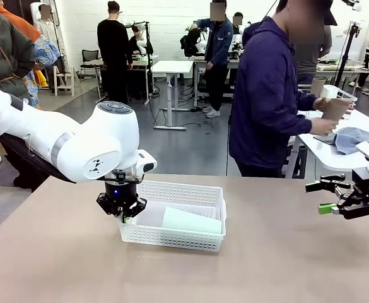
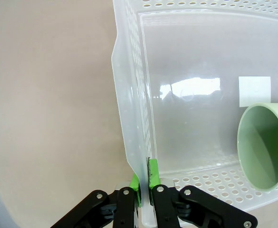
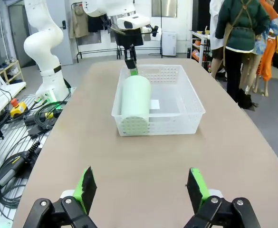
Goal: Clean and organize the cups into the basket.
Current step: Pick up the Reusable plastic cup from the right side of the table and stack it inside the Organizing basket in the center of the table.
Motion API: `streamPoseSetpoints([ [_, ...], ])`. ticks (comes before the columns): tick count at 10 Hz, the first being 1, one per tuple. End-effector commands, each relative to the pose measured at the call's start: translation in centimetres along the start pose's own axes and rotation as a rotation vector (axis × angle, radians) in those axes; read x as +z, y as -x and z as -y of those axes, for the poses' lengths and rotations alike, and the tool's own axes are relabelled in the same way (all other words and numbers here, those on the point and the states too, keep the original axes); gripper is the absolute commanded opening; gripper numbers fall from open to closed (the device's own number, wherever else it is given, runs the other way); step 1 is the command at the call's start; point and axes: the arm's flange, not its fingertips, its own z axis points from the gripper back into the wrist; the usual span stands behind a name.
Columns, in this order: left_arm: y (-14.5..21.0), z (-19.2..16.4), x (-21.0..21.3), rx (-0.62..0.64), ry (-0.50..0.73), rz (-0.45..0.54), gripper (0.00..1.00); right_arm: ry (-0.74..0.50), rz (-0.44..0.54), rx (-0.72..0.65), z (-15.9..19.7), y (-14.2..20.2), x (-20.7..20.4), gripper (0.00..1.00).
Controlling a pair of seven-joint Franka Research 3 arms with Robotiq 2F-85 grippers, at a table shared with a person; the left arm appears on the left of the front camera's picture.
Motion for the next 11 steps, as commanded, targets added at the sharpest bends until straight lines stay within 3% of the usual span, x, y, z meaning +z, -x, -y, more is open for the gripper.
streamPoseSetpoints([
  [1, 0.10, -0.02, -0.23, -0.014, -0.007, 0.002, 0.00, -0.001, -0.007, -0.014, 0.21, -0.19, -0.16, 1.00],
  [11, 0.10, -0.02, -0.23, -0.014, -0.007, 0.002, 0.00, -0.001, -0.007, -0.014, 0.21, -0.19, -0.16, 1.00],
])
